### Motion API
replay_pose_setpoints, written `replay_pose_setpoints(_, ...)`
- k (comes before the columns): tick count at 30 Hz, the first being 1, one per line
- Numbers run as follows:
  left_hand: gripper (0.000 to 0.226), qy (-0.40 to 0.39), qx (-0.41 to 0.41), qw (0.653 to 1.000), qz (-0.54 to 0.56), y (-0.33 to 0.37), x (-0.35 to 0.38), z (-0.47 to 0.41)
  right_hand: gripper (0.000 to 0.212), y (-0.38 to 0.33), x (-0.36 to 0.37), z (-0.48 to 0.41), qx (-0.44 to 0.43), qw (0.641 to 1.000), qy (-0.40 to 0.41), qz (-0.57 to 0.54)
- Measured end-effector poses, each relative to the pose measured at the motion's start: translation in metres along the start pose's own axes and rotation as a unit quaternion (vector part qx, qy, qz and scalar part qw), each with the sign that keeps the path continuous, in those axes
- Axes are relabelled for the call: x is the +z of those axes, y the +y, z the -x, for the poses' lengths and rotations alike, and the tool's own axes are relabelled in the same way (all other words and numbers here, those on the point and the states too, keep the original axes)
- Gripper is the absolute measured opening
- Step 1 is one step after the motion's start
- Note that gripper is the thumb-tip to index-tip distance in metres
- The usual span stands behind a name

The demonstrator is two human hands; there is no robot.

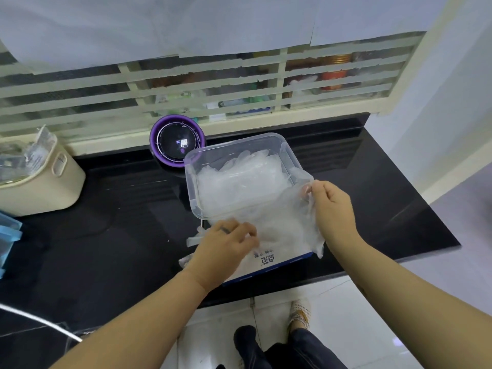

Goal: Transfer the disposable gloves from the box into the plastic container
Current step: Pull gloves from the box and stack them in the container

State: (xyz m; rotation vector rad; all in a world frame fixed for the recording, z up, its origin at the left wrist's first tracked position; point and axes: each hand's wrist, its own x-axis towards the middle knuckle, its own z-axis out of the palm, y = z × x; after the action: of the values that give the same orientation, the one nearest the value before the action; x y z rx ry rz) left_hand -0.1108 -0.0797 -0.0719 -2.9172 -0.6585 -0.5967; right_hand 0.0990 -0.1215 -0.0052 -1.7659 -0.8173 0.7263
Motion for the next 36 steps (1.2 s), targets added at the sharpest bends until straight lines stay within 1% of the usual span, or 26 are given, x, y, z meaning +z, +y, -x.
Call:
replay_pose_setpoints(1,0.028,-0.042,0.008,0.999,-0.008,0.001,0.004,0.000,0.031,0.000,-0.001,-0.001,-0.002,1.000,0.008,-0.004)
replay_pose_setpoints(3,0.034,-0.144,-0.009,0.989,-0.033,0.006,0.008,-0.006,0.033,-0.002,-0.003,-0.001,-0.005,1.000,0.024,-0.010)
replay_pose_setpoints(6,0.041,-0.307,-0.069,0.947,-0.062,0.012,0.014,-0.018,0.030,-0.004,-0.006,-0.006,0.003,0.999,0.046,-0.027)
replay_pose_setpoints(8,0.044,-0.375,-0.097,0.919,-0.068,0.016,0.016,-0.024,0.030,-0.004,-0.008,-0.008,0.014,0.998,0.054,-0.033)
replay_pose_setpoints(12,0.051,-0.414,-0.105,0.903,-0.038,0.024,0.013,-0.033,0.030,-0.015,-0.014,-0.007,0.023,0.995,0.062,-0.080)
replay_pose_setpoints(14,0.051,-0.419,-0.106,0.901,-0.028,0.025,0.004,-0.039,0.026,-0.023,-0.016,-0.010,0.053,0.989,0.070,-0.118)
replay_pose_setpoints(15,0.049,-0.410,-0.109,0.905,-0.018,0.025,-0.003,-0.043,0.024,-0.028,-0.017,-0.012,0.077,0.985,0.069,-0.141)
replay_pose_setpoints(18,0.036,-0.342,-0.136,0.929,0.043,0.019,-0.030,-0.051,0.023,-0.043,-0.016,-0.015,0.123,0.971,0.045,-0.199)
replay_pose_setpoints(19,0.032,-0.313,-0.163,0.932,0.082,0.016,-0.041,-0.052,0.021,-0.049,-0.014,-0.016,0.143,0.960,0.037,-0.238)
replay_pose_setpoints(20,0.030,-0.287,-0.206,0.926,0.131,0.013,-0.053,-0.052,0.019,-0.055,-0.012,-0.017,0.164,0.945,0.029,-0.283)
replay_pose_setpoints(21,0.029,-0.264,-0.256,0.910,0.191,0.010,-0.064,-0.053,0.018,-0.060,-0.010,-0.018,0.176,0.934,0.020,-0.311)
replay_pose_setpoints(22,0.029,-0.248,-0.306,0.884,0.252,0.008,-0.075,-0.056,0.020,-0.064,-0.007,-0.020,0.179,0.925,0.000,-0.336)
replay_pose_setpoints(23,0.032,-0.242,-0.348,0.850,0.312,0.006,-0.083,-0.060,0.026,-0.068,-0.004,-0.022,0.179,0.914,-0.020,-0.362)
replay_pose_setpoints(24,0.036,-0.248,-0.383,0.809,0.370,0.004,-0.090,-0.064,0.030,-0.069,0.000,-0.025,0.198,0.897,-0.041,-0.392)
replay_pose_setpoints(25,0.044,-0.258,-0.414,0.756,0.436,0.003,-0.096,-0.069,0.030,-0.072,0.004,-0.025,0.230,0.870,-0.072,-0.429)
replay_pose_setpoints(26,0.054,-0.259,-0.443,0.685,0.517,0.004,-0.099,-0.075,0.029,-0.074,0.008,-0.024,0.262,0.843,-0.099,-0.458)
replay_pose_setpoints(27,0.063,-0.237,-0.464,0.611,0.596,0.004,-0.103,-0.078,0.029,-0.077,0.014,-0.022,0.281,0.825,-0.127,-0.474)
replay_pose_setpoints(28,0.068,-0.199,-0.479,0.543,0.661,0.004,-0.103,-0.080,0.028,-0.079,0.019,-0.019,0.287,0.811,-0.146,-0.488)
replay_pose_setpoints(29,0.067,-0.147,-0.488,0.484,0.711,0.005,-0.105,-0.082,0.028,-0.080,0.025,-0.016,0.284,0.806,-0.161,-0.494)
replay_pose_setpoints(30,0.057,-0.082,-0.496,0.435,0.747,0.005,-0.105,-0.083,0.028,-0.081,0.031,-0.013,0.278,0.805,-0.167,-0.497)
replay_pose_setpoints(31,0.043,-0.008,-0.503,0.399,0.766,0.003,-0.104,-0.086,0.029,-0.079,0.035,-0.011,0.277,0.806,-0.169,-0.496)
replay_pose_setpoints(32,0.031,0.065,-0.514,0.376,0.768,0.000,-0.103,-0.088,0.029,-0.077,0.038,-0.008,0.281,0.809,-0.166,-0.489)
replay_pose_setpoints(33,0.026,0.123,-0.526,0.366,0.757,-0.005,-0.102,-0.090,0.029,-0.075,0.041,-0.004,0.288,0.811,-0.163,-0.483)
replay_pose_setpoints(34,0.027,0.155,-0.532,0.370,0.745,-0.011,-0.103,-0.090,0.029,-0.071,0.042,-0.002,0.299,0.813,-0.157,-0.475)
replay_pose_setpoints(35,0.029,0.161,-0.531,0.393,0.733,-0.017,-0.105,-0.090,0.028,-0.066,0.043,0.000,0.310,0.819,-0.149,-0.460)
replay_pose_setpoints(36,0.030,0.146,-0.529,0.435,0.714,-0.024,-0.108,-0.089,0.025,-0.061,0.042,-0.001,0.315,0.829,-0.139,-0.441)
